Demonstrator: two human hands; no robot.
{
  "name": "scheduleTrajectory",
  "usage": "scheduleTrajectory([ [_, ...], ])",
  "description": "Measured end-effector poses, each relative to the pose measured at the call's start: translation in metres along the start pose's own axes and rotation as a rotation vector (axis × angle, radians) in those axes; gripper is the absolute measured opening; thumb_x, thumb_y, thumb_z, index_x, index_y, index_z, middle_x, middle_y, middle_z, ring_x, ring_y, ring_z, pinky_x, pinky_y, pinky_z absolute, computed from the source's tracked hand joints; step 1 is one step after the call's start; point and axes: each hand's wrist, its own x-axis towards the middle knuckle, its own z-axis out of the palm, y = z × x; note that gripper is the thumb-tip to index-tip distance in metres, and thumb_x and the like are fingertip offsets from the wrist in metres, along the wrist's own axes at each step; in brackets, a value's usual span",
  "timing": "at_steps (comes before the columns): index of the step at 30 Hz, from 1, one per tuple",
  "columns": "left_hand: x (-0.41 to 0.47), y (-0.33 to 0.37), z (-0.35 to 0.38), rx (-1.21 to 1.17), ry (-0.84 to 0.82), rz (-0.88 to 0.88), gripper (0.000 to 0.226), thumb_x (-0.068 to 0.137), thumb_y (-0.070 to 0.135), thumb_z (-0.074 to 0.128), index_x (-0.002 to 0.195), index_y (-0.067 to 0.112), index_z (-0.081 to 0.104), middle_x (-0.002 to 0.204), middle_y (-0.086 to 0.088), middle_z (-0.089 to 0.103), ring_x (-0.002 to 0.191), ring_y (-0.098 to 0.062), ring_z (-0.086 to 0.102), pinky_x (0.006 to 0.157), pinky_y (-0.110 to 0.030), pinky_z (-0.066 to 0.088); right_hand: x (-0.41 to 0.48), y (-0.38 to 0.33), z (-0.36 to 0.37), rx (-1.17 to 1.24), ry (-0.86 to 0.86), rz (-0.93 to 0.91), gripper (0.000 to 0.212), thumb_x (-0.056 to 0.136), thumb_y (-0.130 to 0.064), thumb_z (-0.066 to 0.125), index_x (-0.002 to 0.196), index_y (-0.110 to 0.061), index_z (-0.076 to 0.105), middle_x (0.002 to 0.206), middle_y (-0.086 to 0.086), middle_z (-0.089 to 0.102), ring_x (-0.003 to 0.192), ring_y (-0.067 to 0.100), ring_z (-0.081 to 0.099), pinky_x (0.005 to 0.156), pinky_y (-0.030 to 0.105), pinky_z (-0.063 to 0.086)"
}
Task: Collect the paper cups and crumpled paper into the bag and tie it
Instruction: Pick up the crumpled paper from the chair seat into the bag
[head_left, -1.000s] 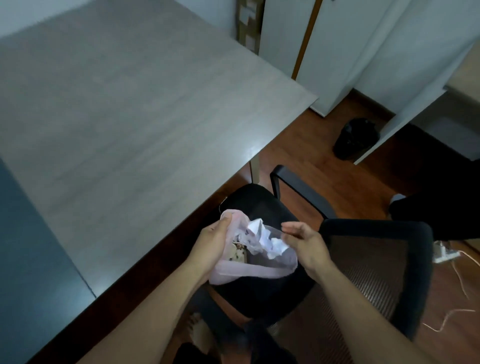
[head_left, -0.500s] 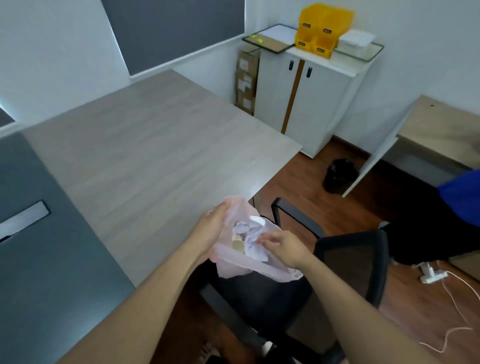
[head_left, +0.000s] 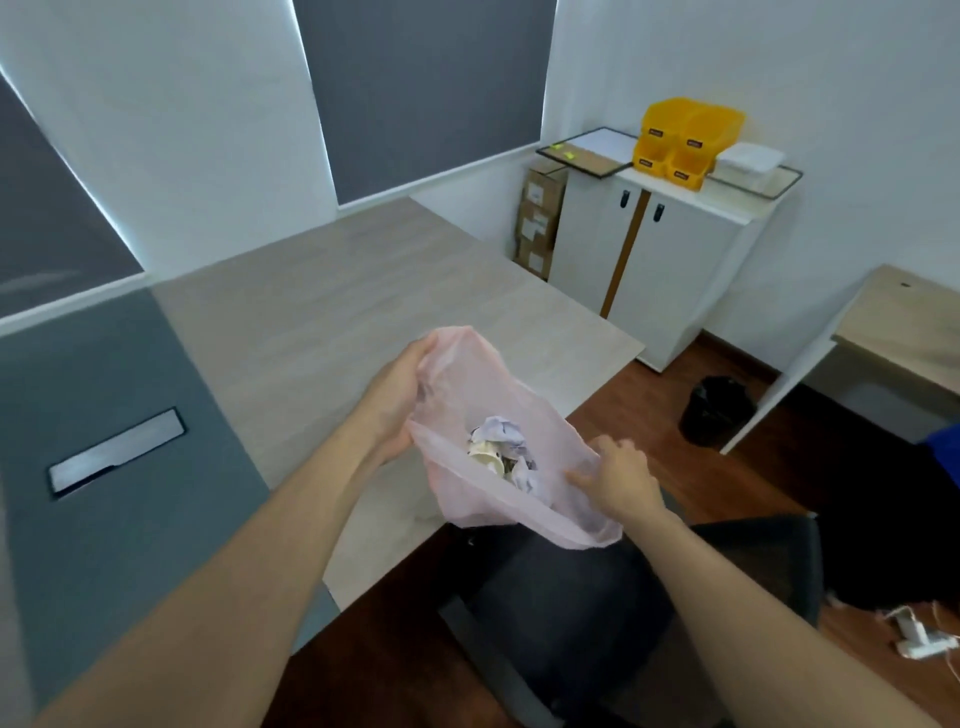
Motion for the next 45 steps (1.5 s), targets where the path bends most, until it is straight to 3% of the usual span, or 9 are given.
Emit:
scheduleTrajectory([
  [3, 0.005, 0.018, -0.030, 0.045, 0.010, 0.044, 0.045, 0.105, 0.047, 0.063, 0.129, 0.012, 0.077, 0.127, -0.014, 0.078, 0.119, -0.030, 0.075, 0.107, -0.047, 0.057, 0.013, -0.018, -0.010, 0.021, -0.244, 0.167, 0.038, 0.102, -0.035, 0.061, 0.124, -0.006, 0.070, 0.104, 0.012, 0.075, 0.082, 0.028, 0.075, 0.071, 0.038, 0.067],
  [6, 0.006, 0.029, -0.068, 0.181, -0.006, 0.029, 0.028, 0.108, 0.024, 0.064, 0.134, 0.021, 0.074, 0.125, -0.007, 0.080, 0.116, -0.027, 0.075, 0.102, -0.045, 0.058, 0.018, -0.044, -0.030, 0.243, -0.328, 0.276, 0.030, 0.111, -0.023, 0.054, 0.109, 0.005, 0.065, 0.078, 0.017, 0.068, 0.051, 0.022, 0.061, 0.043, 0.024, 0.053],
  [10, 0.022, 0.035, -0.123, 0.288, 0.131, -0.017, 0.034, 0.109, 0.013, 0.057, 0.137, 0.024, 0.073, 0.117, -0.002, 0.081, 0.094, -0.019, 0.077, 0.078, -0.033, 0.063, 0.047, -0.080, -0.040, 0.580, -0.316, 0.317, 0.018, 0.109, -0.007, 0.057, 0.114, 0.007, 0.067, 0.085, 0.018, 0.068, 0.053, 0.022, 0.061, 0.070, 0.041, 0.063],
  [12, 0.032, 0.037, -0.148, 0.223, 0.306, -0.032, 0.033, 0.107, 0.013, 0.055, 0.127, 0.026, 0.078, 0.104, 0.001, 0.079, 0.079, -0.015, 0.071, 0.069, -0.028, 0.058, 0.060, -0.103, -0.044, 0.731, -0.284, 0.272, 0.012, 0.108, -0.002, 0.057, 0.108, 0.001, 0.069, 0.089, 0.015, 0.070, 0.050, 0.022, 0.066, 0.061, 0.038, 0.060],
  [17, 0.059, 0.032, -0.206, 0.001, 0.589, -0.064, 0.025, 0.102, 0.016, 0.061, 0.123, 0.019, 0.074, 0.109, -0.004, 0.079, 0.092, -0.023, 0.077, 0.066, -0.032, 0.059, 0.085, -0.166, -0.050, 0.898, -0.233, 0.130, 0.023, 0.109, -0.006, 0.054, 0.099, -0.018, 0.072, 0.104, 0.005, 0.075, 0.082, 0.026, 0.077, 0.094, 0.044, 0.065],
  [22, 0.074, 0.040, -0.238, -0.062, 0.623, -0.003, 0.029, 0.101, 0.016, 0.055, 0.117, 0.023, 0.079, 0.108, -0.003, 0.080, 0.084, -0.020, 0.074, 0.056, -0.025, 0.057, 0.120, -0.214, -0.049, 0.938, -0.105, 0.120, 0.022, 0.109, -0.002, 0.050, 0.117, -0.003, 0.071, 0.095, 0.009, 0.066, 0.075, 0.020, 0.063, 0.082, 0.037, 0.063],
  [29, 0.084, 0.047, -0.263, -0.014, 0.654, 0.073, 0.027, 0.100, 0.017, 0.053, 0.107, 0.023, 0.078, 0.099, -0.004, 0.081, 0.083, -0.021, 0.075, 0.068, -0.034, 0.064, 0.151, -0.263, -0.044, 0.919, 0.030, 0.048, 0.030, 0.114, -0.018, 0.046, 0.132, -0.007, 0.069, 0.111, 0.008, 0.066, 0.085, 0.018, 0.061, 0.082, 0.035, 0.063],
  [39, 0.076, -0.015, -0.282, 0.159, 0.450, -0.118, 0.030, 0.103, 0.022, 0.055, 0.125, 0.018, 0.074, 0.123, -0.008, 0.078, 0.102, -0.019, 0.075, 0.092, -0.038, 0.064, 0.149, -0.247, 0.012, 0.814, -0.171, 0.035, 0.030, 0.106, -0.011, 0.056, 0.130, -0.014, 0.074, 0.111, 0.016, 0.073, 0.083, 0.021, 0.066, 0.072, 0.036, 0.061],
  [45, 0.063, -0.042, -0.267, 0.230, 0.537, -0.099, 0.082, 0.100, 0.037, 0.064, 0.170, 0.016, 0.027, 0.152, 0.001, 0.055, 0.129, -0.022, 0.061, 0.104, -0.043, 0.057, 0.130, -0.213, 0.006, 0.807, -0.258, 0.004, 0.049, 0.107, -0.014, 0.059, 0.156, -0.015, 0.050, 0.126, 0.011, 0.068, 0.100, 0.026, 0.077, 0.091, 0.047, 0.066],
])
